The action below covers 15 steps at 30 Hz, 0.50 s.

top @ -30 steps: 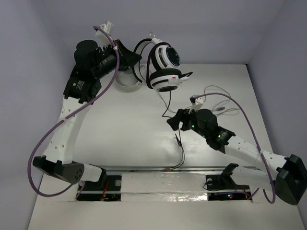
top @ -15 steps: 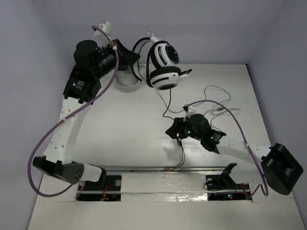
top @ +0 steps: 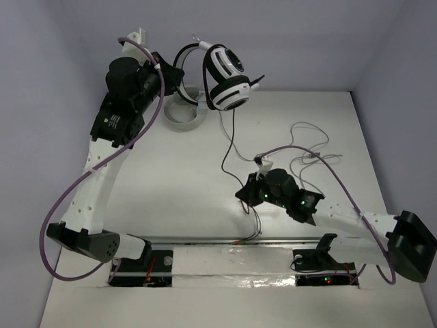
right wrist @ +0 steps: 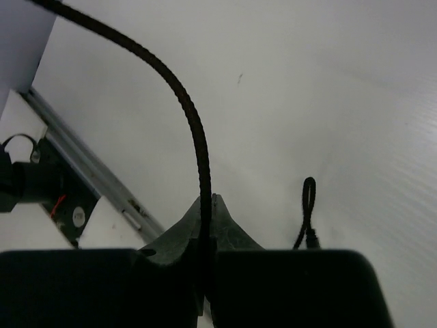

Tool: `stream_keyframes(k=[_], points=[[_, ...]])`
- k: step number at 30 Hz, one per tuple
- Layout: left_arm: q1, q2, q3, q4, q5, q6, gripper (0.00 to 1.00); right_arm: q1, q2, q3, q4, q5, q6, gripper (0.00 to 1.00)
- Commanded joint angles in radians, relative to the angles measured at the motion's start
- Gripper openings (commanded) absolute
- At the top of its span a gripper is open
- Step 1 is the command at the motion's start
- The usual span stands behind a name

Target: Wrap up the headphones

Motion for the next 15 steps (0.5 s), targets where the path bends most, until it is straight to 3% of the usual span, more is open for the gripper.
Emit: stream_keyframes(k=[1, 6, 15], points=[[0.005, -0.010, 0.019, 0.084, -0.269, -0.008, 0.00, 0.104, -0.083, 0.073, -0.158, 0.100, -0.028, 0.00], [0.036, 0.018, -0.044, 0.150, -0.320, -0.062, 0.00, 0.225, -0.125, 0.136, -0.309, 0.147, -0.011, 0.00], [0.046, 0.116, -0.136, 0.178, -0.566, -0.031, 0.00, 0.444, -0.122, 0.411, -0.579, 0.341, -0.056, 0.00]])
